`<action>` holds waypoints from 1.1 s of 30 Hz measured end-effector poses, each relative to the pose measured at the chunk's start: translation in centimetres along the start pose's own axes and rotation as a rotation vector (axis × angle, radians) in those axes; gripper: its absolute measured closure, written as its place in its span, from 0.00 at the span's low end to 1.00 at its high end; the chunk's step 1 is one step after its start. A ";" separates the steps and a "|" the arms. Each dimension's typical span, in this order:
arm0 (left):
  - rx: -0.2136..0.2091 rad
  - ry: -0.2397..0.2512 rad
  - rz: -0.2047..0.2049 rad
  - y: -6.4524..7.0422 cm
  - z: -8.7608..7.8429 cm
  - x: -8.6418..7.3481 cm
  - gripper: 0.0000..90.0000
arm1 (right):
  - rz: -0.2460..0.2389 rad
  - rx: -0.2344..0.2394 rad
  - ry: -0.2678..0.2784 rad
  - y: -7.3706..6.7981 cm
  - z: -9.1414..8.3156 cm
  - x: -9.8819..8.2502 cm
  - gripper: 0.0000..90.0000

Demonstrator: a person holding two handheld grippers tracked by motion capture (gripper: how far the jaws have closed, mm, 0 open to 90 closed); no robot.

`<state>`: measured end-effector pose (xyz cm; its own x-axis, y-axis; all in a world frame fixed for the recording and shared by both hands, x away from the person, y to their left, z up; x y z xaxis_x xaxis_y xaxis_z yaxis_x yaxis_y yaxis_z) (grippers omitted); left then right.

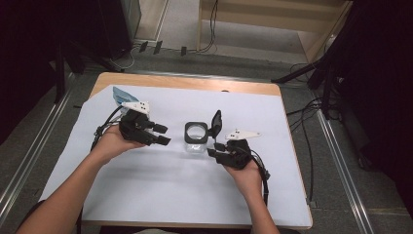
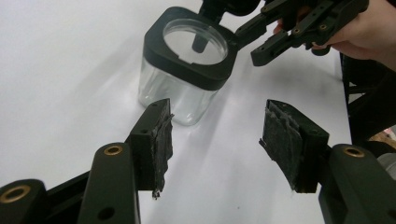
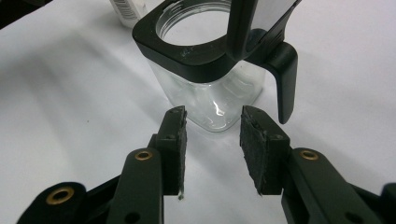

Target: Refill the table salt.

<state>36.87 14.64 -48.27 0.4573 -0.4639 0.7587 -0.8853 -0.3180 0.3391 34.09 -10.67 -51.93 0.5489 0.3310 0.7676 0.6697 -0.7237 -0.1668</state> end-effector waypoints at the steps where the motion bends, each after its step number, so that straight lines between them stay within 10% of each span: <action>1: 0.002 0.003 -0.008 -0.1 -0.1 -0.1 0.49 | 0.000 0.002 -0.002 0.0 0.0 0.0 0.69; 33: 0.137 0.066 -0.106 -3.3 -7.8 -3.2 0.53 | -0.004 0.021 -0.012 0.3 0.6 0.5 0.68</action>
<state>37.73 23.60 -47.49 0.5371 -0.3679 0.7591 -0.8105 -0.4743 0.3436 34.87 -10.35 -51.95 0.5521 0.3416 0.7606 0.6825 -0.7092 -0.1768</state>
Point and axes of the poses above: each handheld gripper's, and its own axes: z roughly forward along the jaws, x roughly out of its top, y roughly to its right, the point moved 6 cm from there along z, roughly forward along the jaws, and after that the axes turned 4 degrees about -x, right-handed, at the moved point
